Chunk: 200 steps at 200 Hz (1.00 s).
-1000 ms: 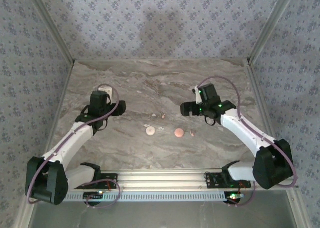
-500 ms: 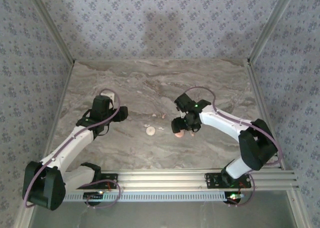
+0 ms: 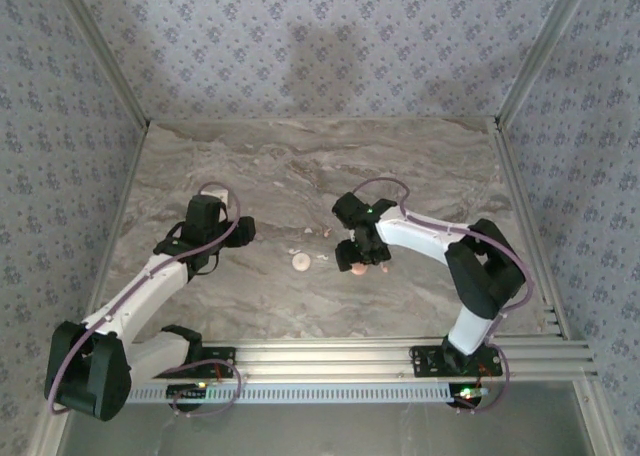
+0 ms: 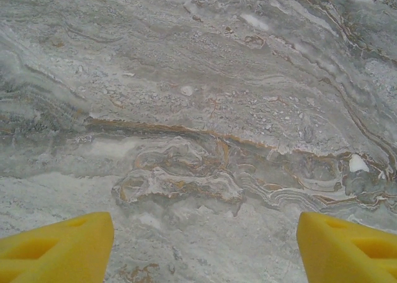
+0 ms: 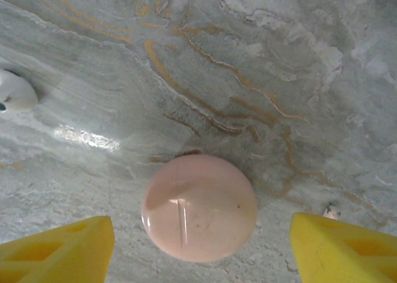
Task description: Insert the wireless bluetooth earbuds into the charging case
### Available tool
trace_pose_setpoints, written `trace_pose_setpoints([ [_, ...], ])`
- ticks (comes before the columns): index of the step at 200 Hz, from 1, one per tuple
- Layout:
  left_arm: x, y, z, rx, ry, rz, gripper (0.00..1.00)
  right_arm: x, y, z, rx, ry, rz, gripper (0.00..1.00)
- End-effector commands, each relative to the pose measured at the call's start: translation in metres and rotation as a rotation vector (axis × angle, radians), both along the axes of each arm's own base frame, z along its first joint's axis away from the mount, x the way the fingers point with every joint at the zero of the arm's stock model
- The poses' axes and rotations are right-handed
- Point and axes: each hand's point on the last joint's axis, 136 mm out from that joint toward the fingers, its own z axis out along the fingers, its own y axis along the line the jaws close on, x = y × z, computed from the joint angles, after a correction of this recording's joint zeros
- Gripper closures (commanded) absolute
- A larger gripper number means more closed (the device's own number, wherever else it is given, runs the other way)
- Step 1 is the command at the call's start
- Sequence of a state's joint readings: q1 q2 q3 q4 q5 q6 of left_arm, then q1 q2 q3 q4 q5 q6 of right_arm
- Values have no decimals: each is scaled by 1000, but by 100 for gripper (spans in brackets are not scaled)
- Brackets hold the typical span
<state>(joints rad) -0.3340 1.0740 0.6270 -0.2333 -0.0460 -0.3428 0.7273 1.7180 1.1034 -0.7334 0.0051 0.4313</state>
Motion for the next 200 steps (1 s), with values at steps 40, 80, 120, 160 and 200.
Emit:
trace_pose_setpoints([
  [40,2,2,7,-7,-29,20,22,6,4,-4,-38,15,16,28],
  [80,0,3,1,4,-18,18,22,3,-1,-11,-63,35,13,30],
  [120,1,1,-6,-3,-3,23,22,-1,-1,-18,-72,60,13,36],
  [160,-1,2,-9,3,12,21,22,-1,-3,-21,-87,63,11,43],
  [200,-6,3,-5,1,-9,14,23,-2,-1,-19,-62,62,11,53],
])
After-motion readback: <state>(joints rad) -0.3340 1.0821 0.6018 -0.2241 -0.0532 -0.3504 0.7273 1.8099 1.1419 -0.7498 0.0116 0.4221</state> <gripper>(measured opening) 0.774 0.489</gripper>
